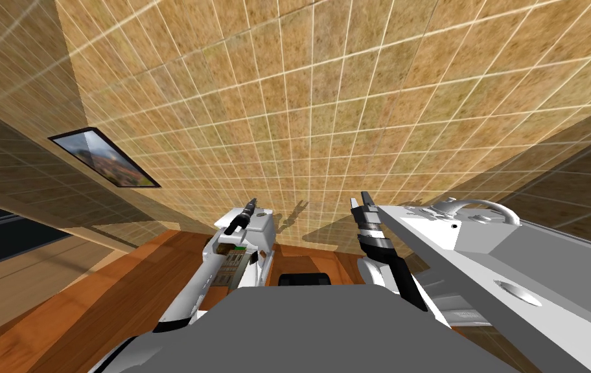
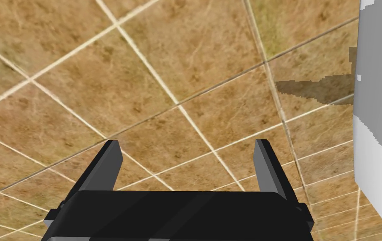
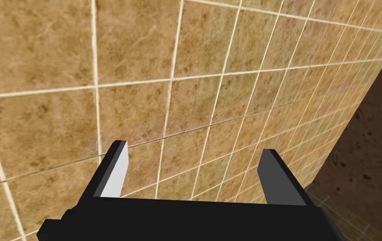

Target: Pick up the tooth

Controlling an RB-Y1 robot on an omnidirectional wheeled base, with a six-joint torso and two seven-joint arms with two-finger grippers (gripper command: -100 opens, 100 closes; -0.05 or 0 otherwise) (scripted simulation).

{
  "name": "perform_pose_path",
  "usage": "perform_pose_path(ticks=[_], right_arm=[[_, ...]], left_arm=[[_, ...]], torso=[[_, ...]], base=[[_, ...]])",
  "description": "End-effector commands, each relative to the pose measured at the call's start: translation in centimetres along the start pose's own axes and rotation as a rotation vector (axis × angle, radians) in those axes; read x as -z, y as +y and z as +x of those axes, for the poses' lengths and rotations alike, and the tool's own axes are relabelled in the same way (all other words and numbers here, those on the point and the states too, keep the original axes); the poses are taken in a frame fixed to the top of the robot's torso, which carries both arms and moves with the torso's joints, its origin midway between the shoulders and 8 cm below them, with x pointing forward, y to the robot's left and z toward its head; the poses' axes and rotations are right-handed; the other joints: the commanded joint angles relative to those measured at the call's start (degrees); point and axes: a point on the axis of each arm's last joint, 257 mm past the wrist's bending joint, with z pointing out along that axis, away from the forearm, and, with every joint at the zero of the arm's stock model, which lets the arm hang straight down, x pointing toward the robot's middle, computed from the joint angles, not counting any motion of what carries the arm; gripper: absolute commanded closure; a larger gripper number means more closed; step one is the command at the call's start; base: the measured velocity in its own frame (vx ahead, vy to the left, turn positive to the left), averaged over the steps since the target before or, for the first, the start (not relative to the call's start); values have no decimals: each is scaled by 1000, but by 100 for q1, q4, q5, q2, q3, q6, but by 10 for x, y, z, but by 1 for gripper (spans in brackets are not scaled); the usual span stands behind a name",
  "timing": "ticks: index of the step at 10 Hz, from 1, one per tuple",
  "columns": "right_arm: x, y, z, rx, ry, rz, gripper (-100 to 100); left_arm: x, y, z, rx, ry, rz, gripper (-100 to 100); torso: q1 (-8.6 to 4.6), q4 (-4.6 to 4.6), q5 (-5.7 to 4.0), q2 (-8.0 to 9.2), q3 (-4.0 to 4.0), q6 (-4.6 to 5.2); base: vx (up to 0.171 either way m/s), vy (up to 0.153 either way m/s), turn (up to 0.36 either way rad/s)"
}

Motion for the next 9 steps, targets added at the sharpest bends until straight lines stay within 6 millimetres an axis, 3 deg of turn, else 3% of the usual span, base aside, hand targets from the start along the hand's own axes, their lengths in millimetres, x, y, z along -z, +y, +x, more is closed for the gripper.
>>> perform_pose_path(ticks=[1,2,3,4,5,6,7,8,9], right_arm=[[0,0,0,0,0,0,0],[0,0,0,0,0,0,0],[0,0,0,0,0,0,0],[0,0,0,0,0,0,0],[0,0,0,0,0,0,0],[0,0,0,0,0,0,0],[0,0,0,0,0,0,0],[0,0,0,0,0,0,0],[0,0,0,0,0,0,0]], left_arm=[[-13,8,-11,-11,-11,-49,-100],[-12,32,-12,-10,-13,-112,-100],[-22,30,-24,-16,-24,-132,-100],[-20,52,-25,-14,-26,-189,-100],[-19,55,-25,-14,-26,-201,-100],[-28,61,-39,-16,-40,-240,-100],[-25,74,-39,-15,-41,-280,-100],[-33,74,-52,-13,-55,-307,-100],[-29,92,-53,-11,-56,-356,-100]], torso=[[0,0,0,0,0,0],[-2,1,-1,0,0,2],[-1,0,0,0,0,0],[-3,0,-1,-1,-1,1],[-3,0,0,-1,-1,0],[-1,0,0,-1,-1,-2],[-4,0,-1,-2,-1,1],[-5,0,-1,-2,-1,1],[-6,0,-2,-2,-1,0]], base=[[-20,1,-38],[-13,0,-29],[-14,-4,-38],[-12,-5,-28],[0,0,0],[-9,-6,-22],[-9,-9,-26],[-10,-11,-37],[-7,-6,-22]])
